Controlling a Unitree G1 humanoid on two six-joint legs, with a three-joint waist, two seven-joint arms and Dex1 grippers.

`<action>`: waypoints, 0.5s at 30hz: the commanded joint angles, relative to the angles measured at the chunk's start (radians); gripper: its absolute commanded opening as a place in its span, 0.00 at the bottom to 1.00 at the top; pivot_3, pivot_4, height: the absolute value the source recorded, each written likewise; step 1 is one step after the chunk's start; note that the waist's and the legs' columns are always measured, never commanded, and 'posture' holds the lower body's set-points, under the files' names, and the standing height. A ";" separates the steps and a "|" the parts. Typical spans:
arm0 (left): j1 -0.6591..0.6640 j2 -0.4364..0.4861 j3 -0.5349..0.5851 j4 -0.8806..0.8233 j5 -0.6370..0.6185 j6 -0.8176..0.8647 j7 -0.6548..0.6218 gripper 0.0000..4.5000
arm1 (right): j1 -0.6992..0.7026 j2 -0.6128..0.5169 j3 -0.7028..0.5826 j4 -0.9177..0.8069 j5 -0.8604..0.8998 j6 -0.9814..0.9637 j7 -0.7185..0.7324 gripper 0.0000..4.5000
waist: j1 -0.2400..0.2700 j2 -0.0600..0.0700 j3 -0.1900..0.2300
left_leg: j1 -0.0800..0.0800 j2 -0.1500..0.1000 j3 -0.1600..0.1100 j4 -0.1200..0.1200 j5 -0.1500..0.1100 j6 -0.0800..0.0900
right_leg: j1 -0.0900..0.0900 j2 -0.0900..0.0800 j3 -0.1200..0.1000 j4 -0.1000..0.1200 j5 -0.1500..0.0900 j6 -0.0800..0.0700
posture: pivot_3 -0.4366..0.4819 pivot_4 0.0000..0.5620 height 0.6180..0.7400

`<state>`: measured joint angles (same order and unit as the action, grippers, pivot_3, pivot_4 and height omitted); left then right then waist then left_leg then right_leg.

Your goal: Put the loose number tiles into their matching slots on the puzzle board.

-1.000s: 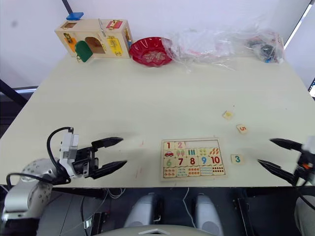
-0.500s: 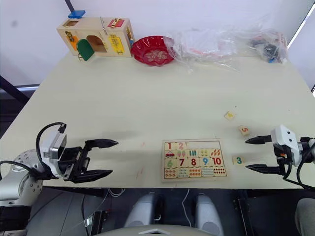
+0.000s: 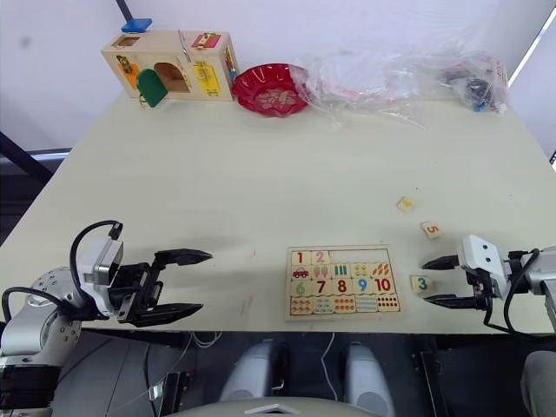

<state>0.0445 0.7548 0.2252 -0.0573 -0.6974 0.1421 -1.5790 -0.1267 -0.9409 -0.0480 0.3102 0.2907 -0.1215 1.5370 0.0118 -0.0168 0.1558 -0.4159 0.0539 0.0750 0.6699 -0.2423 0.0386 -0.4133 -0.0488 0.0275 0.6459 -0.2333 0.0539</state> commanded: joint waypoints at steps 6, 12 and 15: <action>-0.004 0.014 0.000 -0.028 -0.001 -0.001 -0.016 1.00 | -0.014 0.001 -0.001 0.041 -0.019 -0.055 -0.012 0.60 | 0.000 0.000 0.000 | 0.000 0.000 0.000 0.000 0.000 0.000 | 0.000 0.000 0.000 0.000 0.000 0.000 | 0.48 0.27 1.00; -0.002 0.015 0.002 -0.029 0.000 -0.003 -0.018 1.00 | -0.019 0.011 0.005 0.062 -0.021 -0.079 -0.016 0.60 | 0.000 0.000 0.000 | 0.000 0.000 0.001 0.000 0.000 0.000 | 0.000 0.000 0.000 0.000 0.000 0.000 | 0.48 0.27 1.00; -0.001 0.015 0.004 -0.029 0.000 -0.003 -0.019 1.00 | -0.019 0.015 0.006 0.067 -0.022 -0.085 -0.018 0.60 | 0.000 0.000 0.000 | 0.001 0.000 0.001 0.000 0.000 0.000 | 0.001 0.000 0.000 0.000 0.000 0.000 | 0.48 0.27 1.00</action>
<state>0.0446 0.7550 0.2246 -0.0587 -0.6915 0.1432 -1.5787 -0.1387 -0.9273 -0.0439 0.3721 0.2747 -0.2005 1.5209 0.0113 -0.0170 0.1557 -0.4150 0.0540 0.0756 0.6702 -0.2422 0.0386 -0.4125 -0.0486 0.0276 0.6464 -0.2332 0.0539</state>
